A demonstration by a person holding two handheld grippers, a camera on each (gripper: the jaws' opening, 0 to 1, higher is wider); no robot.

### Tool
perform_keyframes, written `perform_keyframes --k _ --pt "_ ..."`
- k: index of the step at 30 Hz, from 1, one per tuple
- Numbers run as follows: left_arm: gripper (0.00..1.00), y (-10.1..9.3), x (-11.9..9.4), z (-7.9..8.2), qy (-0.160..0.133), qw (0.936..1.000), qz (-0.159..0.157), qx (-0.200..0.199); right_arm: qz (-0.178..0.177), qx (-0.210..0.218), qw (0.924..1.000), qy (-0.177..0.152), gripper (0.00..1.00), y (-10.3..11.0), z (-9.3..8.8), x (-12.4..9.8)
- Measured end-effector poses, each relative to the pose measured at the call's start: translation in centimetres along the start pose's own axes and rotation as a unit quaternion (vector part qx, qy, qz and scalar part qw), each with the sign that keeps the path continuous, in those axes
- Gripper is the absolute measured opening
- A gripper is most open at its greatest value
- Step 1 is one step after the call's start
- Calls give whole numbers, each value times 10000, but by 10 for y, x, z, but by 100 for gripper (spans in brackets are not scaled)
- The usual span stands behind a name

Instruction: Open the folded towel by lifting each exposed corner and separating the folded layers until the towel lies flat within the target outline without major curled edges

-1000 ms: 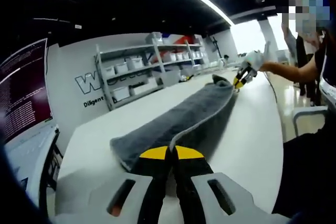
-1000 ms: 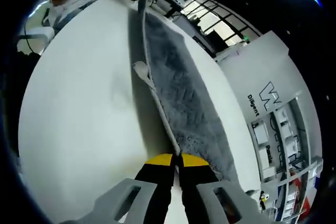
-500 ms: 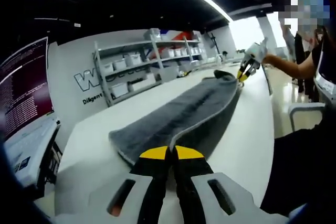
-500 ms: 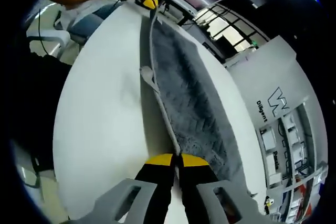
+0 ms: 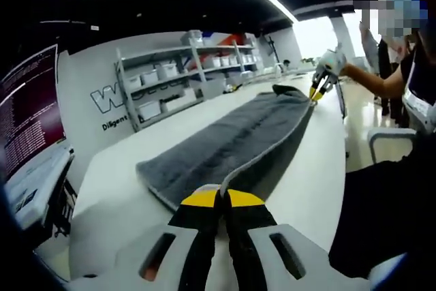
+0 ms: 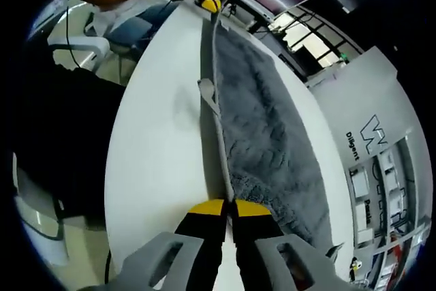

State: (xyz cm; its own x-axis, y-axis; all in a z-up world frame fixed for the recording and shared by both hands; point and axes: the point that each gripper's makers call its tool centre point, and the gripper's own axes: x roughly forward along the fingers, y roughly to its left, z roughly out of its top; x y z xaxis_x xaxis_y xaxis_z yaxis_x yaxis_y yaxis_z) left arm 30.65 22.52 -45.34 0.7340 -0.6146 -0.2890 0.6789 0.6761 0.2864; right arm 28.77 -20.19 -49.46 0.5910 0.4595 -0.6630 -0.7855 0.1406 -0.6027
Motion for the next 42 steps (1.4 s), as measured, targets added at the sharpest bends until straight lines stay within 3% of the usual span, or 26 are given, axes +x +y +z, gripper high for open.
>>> perform_keyframes --k 7,13,19,23,27,30,32,36,39,42 --pt "3 -4 -4 -4 110 9999 -103 -82 123 6 9999 -69 0 6 1 -3" --pt "4 -7 -6 -17 416 9989 -220 -83 176 104 9997 -140 0 10 4 -6" --pt "13 -5 -9 -17 392 9991 -166 -75 199 549 9975 -388 5 8 8 -11" --pt "28 -10 -11 -8 146 9993 -302 -158 226 886 9934 -688 20 5 15 -21" --pt "36 -25 -11 4 -73 9986 -511 -133 95 1295 9867 -975 33 -6 18 -32" --pt "48 -30 -10 15 -247 9979 -583 -168 -58 1528 9821 -1102 36 -15 16 -39" --pt "58 -32 -8 17 -242 9976 -615 -205 -203 1782 9764 -1206 40 -22 14 -41" --pt "83 -34 1 15 -54 9980 -554 -312 -412 2248 9662 -1196 57 -33 2 -44" --pt "91 -33 4 13 38 9983 -488 -318 -579 2553 9583 -1147 68 -40 -9 -45" --pt "99 -31 6 14 41 9982 -421 -424 -819 2989 9435 -1175 77 -51 -22 -47"
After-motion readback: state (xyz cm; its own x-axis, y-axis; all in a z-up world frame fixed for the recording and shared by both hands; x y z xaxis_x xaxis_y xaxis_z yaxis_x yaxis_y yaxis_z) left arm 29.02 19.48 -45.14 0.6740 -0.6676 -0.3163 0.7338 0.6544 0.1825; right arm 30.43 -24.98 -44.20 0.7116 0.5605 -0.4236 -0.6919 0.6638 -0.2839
